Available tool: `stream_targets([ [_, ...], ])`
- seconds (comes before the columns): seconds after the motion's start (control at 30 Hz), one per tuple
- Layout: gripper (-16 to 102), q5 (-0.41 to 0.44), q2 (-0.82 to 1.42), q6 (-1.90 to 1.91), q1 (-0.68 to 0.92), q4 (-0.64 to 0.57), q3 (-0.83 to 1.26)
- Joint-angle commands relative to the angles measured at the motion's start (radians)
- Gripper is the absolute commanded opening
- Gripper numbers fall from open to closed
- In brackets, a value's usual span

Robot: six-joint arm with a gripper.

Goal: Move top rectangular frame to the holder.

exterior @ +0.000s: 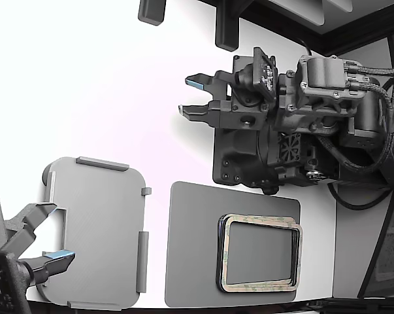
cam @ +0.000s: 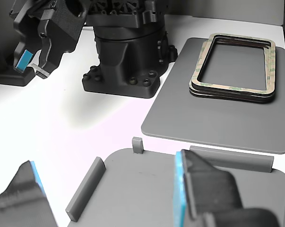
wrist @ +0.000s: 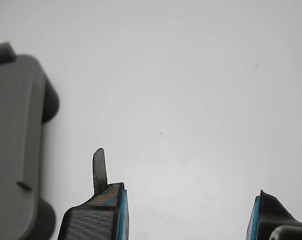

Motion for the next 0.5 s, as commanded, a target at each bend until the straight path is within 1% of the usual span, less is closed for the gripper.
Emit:
stream_targets([
  [0.0, 100, -0.032, 0.021, -0.025, -0.009, -0.009, -0.020],
  [0.3, 100, -0.032, 0.021, -0.025, -0.009, -0.008, -0.020],
  [0.47, 100, -0.017, 0.021, -0.014, -0.009, -0.008, -0.020],
])
